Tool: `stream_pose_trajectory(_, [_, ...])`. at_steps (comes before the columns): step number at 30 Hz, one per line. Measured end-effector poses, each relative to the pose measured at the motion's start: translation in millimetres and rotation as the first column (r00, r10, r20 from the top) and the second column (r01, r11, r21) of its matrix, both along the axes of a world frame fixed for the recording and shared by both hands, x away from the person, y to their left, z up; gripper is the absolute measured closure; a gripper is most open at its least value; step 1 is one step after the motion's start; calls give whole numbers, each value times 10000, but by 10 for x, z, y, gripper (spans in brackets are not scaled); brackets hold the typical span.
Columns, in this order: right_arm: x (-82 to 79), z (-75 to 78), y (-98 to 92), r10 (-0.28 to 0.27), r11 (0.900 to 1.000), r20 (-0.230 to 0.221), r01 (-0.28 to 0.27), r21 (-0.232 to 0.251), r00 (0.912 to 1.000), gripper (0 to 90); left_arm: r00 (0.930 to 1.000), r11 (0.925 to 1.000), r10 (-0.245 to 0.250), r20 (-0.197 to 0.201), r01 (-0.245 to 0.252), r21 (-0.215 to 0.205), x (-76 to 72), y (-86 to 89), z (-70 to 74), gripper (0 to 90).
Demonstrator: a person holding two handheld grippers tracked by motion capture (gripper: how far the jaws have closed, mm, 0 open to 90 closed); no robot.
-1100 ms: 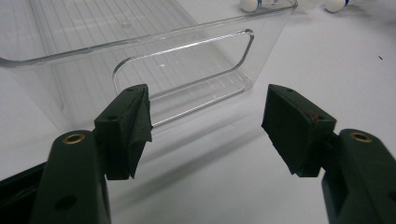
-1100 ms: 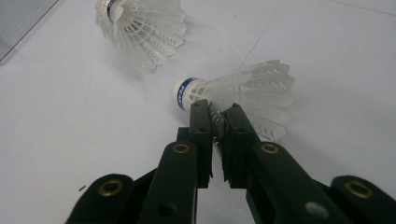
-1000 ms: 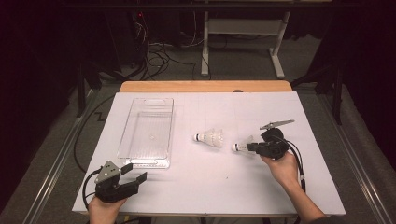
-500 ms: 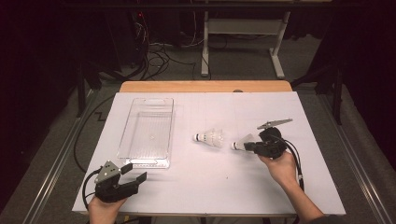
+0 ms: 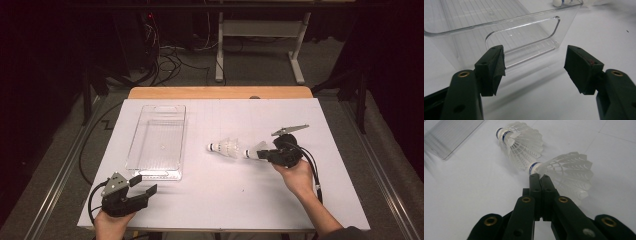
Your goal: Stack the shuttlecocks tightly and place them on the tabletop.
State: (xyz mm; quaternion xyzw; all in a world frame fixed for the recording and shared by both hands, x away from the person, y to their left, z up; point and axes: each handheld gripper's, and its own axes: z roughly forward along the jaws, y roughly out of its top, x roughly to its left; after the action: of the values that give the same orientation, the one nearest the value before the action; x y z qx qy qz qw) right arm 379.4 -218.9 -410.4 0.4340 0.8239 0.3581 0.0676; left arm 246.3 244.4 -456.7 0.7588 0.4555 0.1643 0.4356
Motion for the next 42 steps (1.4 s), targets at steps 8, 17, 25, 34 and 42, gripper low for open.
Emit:
stream_pose_trajectory(8, [39, 10, 47, 5, 10000, -11, -5, 100, 10000, 900, 10000, 10000, -5, 2, 5, -3, 1, 1, 0, 333])
stream_pose_trajectory(17, [84, 14, 109, 62, 9999, -1, -62, 92, 10000, 900, 10000, 10000, -1, 12, 1, -3, 0, 3, 0, 333])
stream_pose_trajectory(25, [112, 2, 149, 45, 9999, -51, -44, 140, 10000, 900, 10000, 10000, -8, 11, 8, 9, 0, 2, 0, 334])
stream_pose_trajectory(34, [140, -3, 181, 43, 9999, -82, -42, 153, 10000, 900, 10000, 10000, -15, 5, 15, 12, 2, 3, 0, 334])
stream_pose_trajectory(42, [167, -9, 212, 74, 9998, -99, -72, 158, 9999, 900, 10000, 10000, -24, 8, 24, 26, 2, 2, -1, 334])
